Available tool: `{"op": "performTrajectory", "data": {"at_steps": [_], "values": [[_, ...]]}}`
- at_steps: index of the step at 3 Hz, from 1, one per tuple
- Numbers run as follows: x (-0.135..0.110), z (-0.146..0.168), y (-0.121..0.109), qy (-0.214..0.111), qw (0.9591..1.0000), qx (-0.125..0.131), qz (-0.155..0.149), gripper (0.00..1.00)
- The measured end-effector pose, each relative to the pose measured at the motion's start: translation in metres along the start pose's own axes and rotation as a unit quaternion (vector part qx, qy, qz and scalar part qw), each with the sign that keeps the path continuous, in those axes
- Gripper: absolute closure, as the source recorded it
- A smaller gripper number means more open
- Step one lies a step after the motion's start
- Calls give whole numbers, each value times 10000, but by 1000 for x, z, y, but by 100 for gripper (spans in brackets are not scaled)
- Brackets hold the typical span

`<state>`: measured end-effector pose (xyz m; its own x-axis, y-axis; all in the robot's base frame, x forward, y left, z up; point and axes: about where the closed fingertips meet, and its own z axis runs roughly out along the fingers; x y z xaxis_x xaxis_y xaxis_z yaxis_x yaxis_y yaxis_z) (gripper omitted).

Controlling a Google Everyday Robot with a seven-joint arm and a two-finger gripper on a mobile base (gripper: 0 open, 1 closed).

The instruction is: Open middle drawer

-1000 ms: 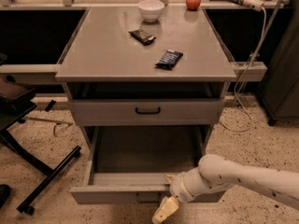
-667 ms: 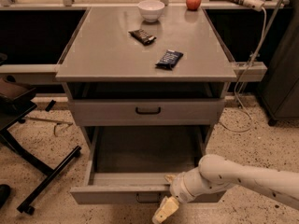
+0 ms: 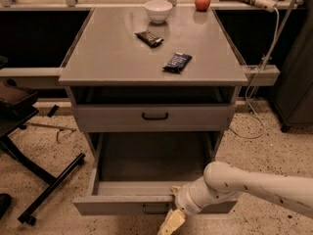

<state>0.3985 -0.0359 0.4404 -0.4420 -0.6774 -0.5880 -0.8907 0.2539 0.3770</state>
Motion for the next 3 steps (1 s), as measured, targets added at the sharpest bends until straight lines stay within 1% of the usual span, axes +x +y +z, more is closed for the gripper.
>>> {"op": "performTrajectory", "data": {"at_steps": [1,2,3], "values": [[-2,-2,1,0,10000,-1,1,0],[0,0,18,-27,9997,-215,129,0],[0,1,19,-20,9997,-224,123,0]]}}
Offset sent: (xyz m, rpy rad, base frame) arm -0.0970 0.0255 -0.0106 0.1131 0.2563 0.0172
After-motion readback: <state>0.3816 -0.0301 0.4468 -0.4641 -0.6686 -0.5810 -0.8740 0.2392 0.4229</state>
